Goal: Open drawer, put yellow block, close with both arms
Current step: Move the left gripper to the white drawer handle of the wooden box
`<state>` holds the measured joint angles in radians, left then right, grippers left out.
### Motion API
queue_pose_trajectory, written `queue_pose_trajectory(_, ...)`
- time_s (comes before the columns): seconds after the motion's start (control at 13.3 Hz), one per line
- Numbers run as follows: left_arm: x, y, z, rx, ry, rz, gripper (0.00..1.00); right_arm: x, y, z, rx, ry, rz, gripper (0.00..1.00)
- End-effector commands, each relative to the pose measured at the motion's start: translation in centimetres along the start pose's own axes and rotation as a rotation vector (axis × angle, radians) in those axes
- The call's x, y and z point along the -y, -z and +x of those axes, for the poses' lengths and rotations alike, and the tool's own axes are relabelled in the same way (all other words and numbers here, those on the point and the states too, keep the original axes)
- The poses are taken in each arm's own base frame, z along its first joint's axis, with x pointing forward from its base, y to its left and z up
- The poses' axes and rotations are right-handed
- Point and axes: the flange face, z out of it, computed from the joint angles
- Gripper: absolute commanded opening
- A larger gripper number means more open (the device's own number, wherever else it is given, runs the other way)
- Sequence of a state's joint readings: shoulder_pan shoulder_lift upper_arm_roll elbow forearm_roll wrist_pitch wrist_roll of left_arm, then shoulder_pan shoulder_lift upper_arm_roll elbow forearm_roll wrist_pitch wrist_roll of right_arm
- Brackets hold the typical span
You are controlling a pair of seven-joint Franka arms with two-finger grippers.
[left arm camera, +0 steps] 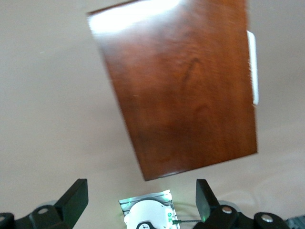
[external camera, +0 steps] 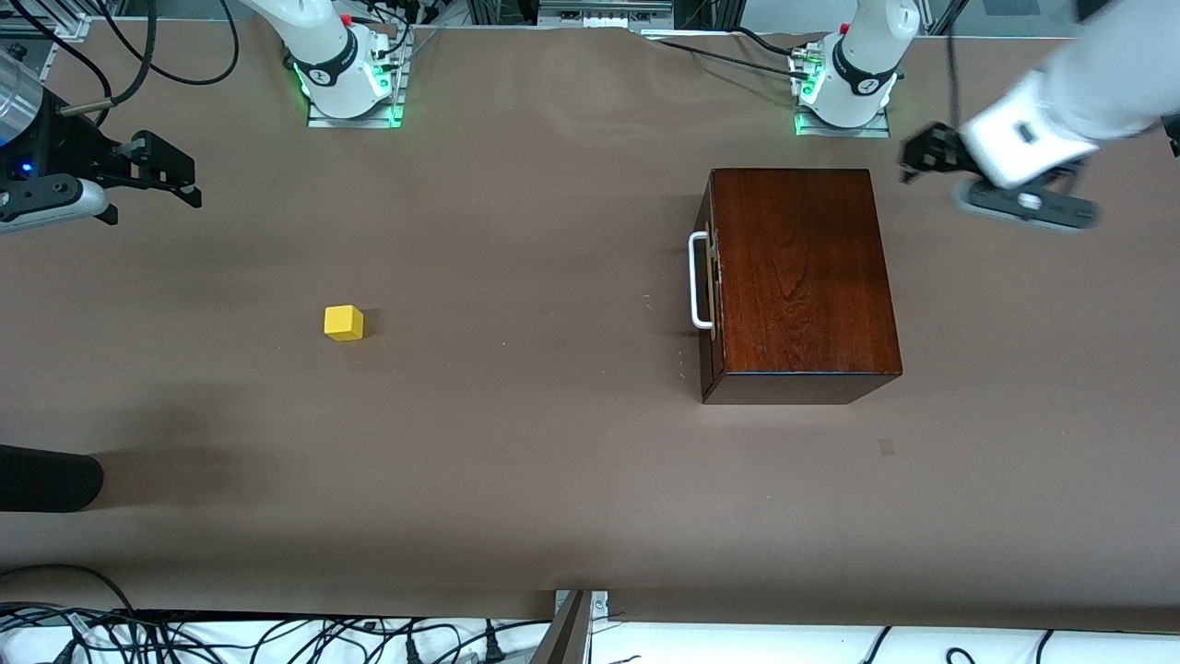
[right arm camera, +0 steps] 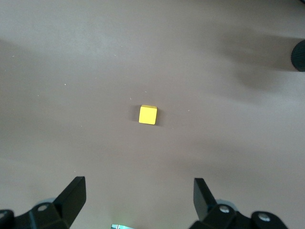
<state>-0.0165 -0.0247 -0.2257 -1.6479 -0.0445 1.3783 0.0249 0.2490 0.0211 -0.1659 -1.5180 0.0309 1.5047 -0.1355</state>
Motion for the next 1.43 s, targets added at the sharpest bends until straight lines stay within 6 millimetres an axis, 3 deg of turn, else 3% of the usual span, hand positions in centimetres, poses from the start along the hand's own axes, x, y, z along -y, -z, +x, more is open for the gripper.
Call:
queue_pose_trajectory(0.0,-6.2,-0.7,2.3,0.015,-0.097,-0.016,1.0,0.0,0.6,0.1,-0.01,0.009,0.019,1.0)
queue_pose_trajectory(0.15,-9.1,-3.2,5.3,0.025,-0.031,-0.036,1.0,0.0,0.6,0.1,-0.008,0.009,0.02,1.0)
queue_pose_trajectory(0.38,-15.8,-7.6,8.5,0.013,0.07,-0.055,1.0,-0.1,0.6,0.0,-0.008,0.007,0.02,1.0)
queue_pose_trajectory(0.6,-18.2,-13.1,11.3,0.037,0.101,0.002,1.0,0.0,0.6,0.1,-0.008,0.009,0.02,1.0)
queue_pose_trajectory(1.05,-25.0,-20.1,12.4,0.001,0.173,0.143,1.0,-0.1,0.6,0.1,-0.011,0.007,0.019,1.0)
queue_pose_trajectory(1.35,-26.4,-22.9,12.8,-0.028,0.191,0.227,1.0,-0.1,0.6,0.1,-0.01,0.009,0.018,1.0)
